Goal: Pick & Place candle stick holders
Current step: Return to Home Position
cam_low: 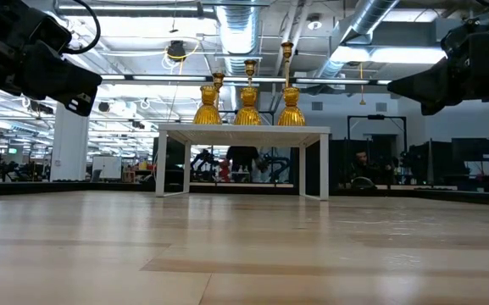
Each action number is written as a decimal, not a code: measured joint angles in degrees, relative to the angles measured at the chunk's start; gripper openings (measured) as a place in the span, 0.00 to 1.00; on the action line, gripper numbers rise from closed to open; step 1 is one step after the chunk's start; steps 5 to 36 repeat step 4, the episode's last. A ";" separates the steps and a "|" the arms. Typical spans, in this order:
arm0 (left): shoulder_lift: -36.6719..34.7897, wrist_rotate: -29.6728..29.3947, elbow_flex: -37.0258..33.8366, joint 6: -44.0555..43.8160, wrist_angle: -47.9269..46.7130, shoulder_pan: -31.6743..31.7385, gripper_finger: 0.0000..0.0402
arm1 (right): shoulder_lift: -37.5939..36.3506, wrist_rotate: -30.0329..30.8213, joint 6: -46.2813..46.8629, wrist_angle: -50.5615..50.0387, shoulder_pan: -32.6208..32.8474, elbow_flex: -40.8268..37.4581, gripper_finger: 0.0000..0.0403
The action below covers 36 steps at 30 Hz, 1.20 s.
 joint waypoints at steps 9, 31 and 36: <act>0.00 0.00 -0.01 0.00 0.00 0.00 0.01 | 0.00 0.00 0.01 -0.02 -0.02 0.00 0.00; 0.00 0.00 -0.01 0.00 0.00 0.00 0.01 | 0.00 0.00 0.01 -0.02 -0.02 0.00 0.00; 0.00 0.00 -0.01 0.00 0.00 0.00 0.01 | 0.00 0.00 0.01 -0.02 -0.02 0.00 0.00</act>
